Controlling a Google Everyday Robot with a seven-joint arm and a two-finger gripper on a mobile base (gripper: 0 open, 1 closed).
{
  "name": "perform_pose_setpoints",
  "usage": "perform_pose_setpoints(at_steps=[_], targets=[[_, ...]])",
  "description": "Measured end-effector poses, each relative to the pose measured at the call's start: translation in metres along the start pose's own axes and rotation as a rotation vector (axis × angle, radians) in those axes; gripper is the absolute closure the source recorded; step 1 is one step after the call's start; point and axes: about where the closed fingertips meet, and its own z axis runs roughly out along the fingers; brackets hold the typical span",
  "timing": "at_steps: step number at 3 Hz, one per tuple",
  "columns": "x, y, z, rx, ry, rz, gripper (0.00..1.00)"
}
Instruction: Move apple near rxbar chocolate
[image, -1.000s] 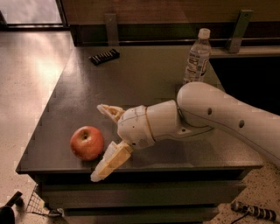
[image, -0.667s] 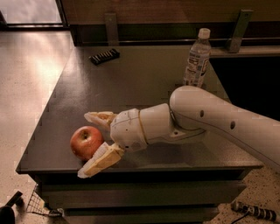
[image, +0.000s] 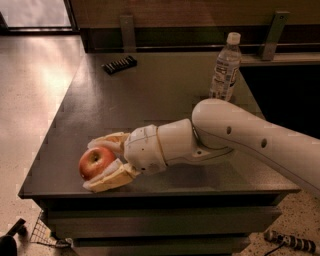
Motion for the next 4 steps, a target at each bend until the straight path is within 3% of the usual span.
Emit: perform_pose_setpoints(at_steps=[1, 2, 3, 4], targets=[[-0.001, 0.001, 0.001, -0.003, 0.001, -0.003, 0.88], [-0.002, 0.002, 0.002, -0.006, 0.001, -0.004, 1.0], [-0.002, 0.002, 0.002, -0.006, 0.001, -0.004, 1.0], [-0.009, -0.024, -0.015, 0.034, -0.019, 0.023, 1.0]])
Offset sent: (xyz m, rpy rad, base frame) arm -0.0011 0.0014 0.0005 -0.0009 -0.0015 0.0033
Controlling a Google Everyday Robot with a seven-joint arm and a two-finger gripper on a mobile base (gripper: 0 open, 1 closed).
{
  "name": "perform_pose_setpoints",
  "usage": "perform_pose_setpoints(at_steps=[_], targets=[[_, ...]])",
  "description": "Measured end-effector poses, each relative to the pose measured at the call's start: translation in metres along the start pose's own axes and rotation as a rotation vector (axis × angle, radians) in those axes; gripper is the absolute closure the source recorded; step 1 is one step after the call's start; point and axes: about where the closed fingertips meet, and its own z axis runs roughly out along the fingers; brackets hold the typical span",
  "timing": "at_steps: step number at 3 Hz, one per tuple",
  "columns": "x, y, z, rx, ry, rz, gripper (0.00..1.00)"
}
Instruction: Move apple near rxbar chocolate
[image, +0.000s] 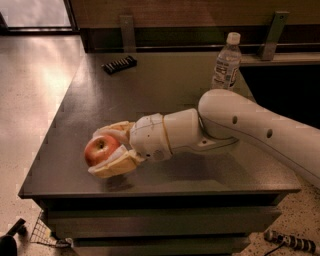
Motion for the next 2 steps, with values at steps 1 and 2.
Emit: perform_pose_setpoints(at_steps=[1, 2], targets=[[-0.01, -0.079, -0.042, 0.222, -0.128, 0.109, 1.0], [-0.007, -0.121, -0.062, 0.405, -0.174, 0.174, 1.0]])
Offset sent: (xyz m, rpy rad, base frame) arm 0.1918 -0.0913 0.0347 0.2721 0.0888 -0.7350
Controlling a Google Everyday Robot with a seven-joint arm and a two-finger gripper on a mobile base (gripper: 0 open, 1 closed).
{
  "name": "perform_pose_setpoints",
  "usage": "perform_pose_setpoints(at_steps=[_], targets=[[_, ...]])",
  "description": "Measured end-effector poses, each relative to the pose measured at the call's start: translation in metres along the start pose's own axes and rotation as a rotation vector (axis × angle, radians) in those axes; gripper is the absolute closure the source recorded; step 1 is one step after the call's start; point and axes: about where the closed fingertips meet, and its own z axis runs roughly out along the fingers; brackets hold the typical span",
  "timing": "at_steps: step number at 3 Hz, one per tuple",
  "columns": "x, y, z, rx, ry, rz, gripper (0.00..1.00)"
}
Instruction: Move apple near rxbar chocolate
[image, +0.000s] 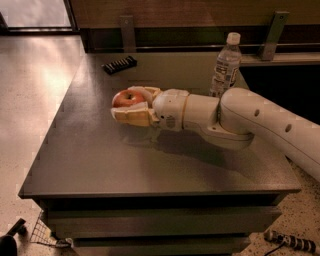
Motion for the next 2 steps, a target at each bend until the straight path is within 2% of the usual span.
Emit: perform_pose_setpoints(at_steps=[1, 2], targets=[[-0.006, -0.041, 0.005, 0.173, 0.043, 0.026, 1.0], [-0.021, -0.09, 0.008, 0.384, 0.113, 0.067, 1.0]])
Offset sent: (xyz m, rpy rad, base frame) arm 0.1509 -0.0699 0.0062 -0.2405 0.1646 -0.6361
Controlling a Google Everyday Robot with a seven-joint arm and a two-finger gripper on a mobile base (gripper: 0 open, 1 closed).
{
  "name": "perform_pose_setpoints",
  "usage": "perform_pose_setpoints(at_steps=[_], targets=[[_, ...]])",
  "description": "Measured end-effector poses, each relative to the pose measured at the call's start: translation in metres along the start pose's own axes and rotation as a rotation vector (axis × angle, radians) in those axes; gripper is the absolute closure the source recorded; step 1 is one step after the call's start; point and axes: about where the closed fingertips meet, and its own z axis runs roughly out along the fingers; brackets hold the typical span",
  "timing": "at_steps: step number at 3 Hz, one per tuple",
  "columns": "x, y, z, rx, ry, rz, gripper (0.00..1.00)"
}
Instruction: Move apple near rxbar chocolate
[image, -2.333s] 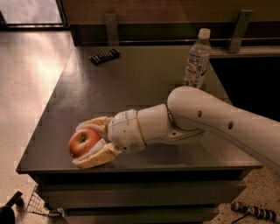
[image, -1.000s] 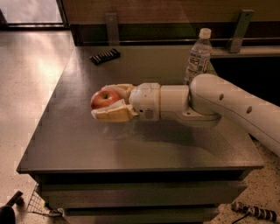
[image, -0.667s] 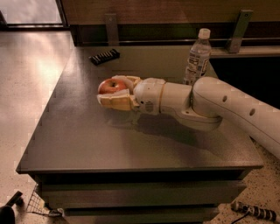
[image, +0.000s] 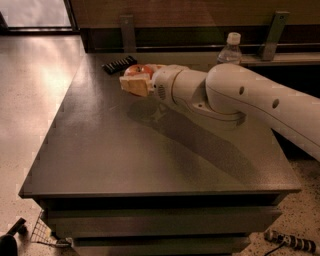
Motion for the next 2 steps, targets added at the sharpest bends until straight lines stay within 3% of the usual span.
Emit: perform_pose_setpoints(at_steps=[1, 2], targets=[[0.0046, -0.0038, 0.0064, -0.005, 0.008, 0.03, 1.0], [0.0033, -0.0016, 0.0052, -0.008, 0.005, 0.024, 1.0]])
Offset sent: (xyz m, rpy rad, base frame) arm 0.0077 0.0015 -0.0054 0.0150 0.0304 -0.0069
